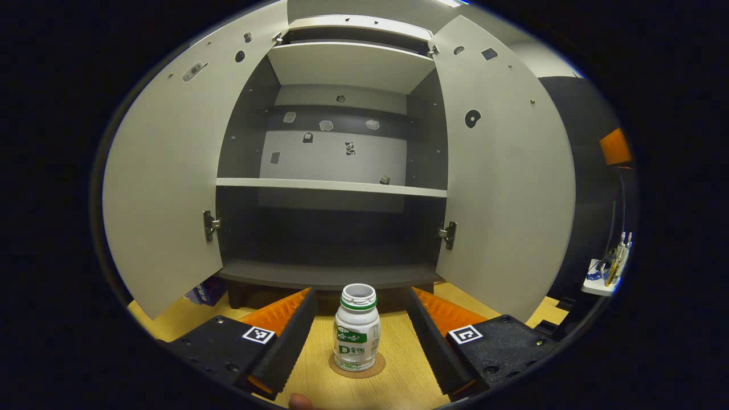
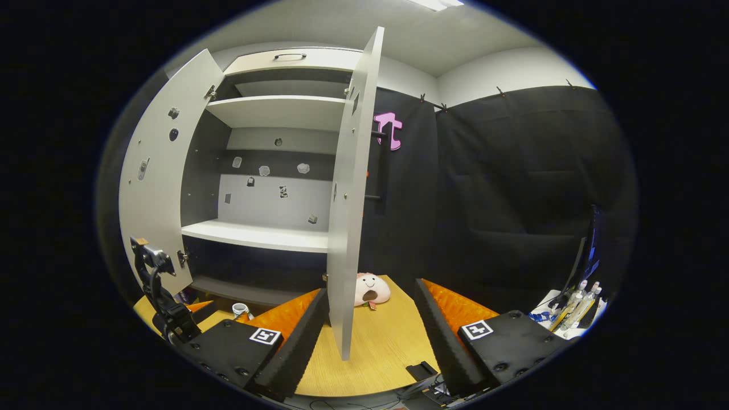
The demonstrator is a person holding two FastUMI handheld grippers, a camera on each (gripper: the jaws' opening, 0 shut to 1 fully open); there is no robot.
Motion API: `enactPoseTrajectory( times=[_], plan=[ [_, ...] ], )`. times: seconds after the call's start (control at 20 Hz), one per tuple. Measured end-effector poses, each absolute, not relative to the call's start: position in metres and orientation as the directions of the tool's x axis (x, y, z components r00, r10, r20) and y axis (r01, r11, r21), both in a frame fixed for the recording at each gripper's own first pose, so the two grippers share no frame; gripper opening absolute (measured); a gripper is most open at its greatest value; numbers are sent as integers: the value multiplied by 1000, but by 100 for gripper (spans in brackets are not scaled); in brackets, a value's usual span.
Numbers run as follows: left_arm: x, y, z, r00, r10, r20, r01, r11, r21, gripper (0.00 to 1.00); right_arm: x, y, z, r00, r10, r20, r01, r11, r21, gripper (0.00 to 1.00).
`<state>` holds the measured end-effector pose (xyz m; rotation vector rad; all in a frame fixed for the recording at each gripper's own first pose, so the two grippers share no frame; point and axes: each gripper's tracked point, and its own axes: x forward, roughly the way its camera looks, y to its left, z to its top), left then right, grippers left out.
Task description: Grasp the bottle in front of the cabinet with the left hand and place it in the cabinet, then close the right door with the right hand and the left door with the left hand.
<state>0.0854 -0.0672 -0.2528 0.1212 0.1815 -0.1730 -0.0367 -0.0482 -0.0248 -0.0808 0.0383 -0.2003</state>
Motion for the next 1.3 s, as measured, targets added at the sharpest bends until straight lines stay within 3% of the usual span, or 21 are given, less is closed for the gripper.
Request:
enactPoseTrajectory(
  times=[0.25, 0.95, 1.1, 1.3],
  plan=[
    [111, -65, -282, 973, -152, -176, 178, 974, 140, 96, -34, -55, -29, 972, -233, -41, 228, 969, -96, 99],
    [123, -61, -359, 927, -172, -334, 222, 968, 119, 95, -12, -59, -45, 964, -256, -74, 247, 962, -116, 99],
    [124, -60, -358, 921, -168, -351, 230, 963, 141, 78, -14, -61, -43, 965, -254, -62, 246, 963, -113, 99],
    [124, -59, -327, 922, -175, -346, 239, 959, 151, 78, -17, -61, -44, 969, -241, -55, 235, 967, -96, 99]
  ],
)
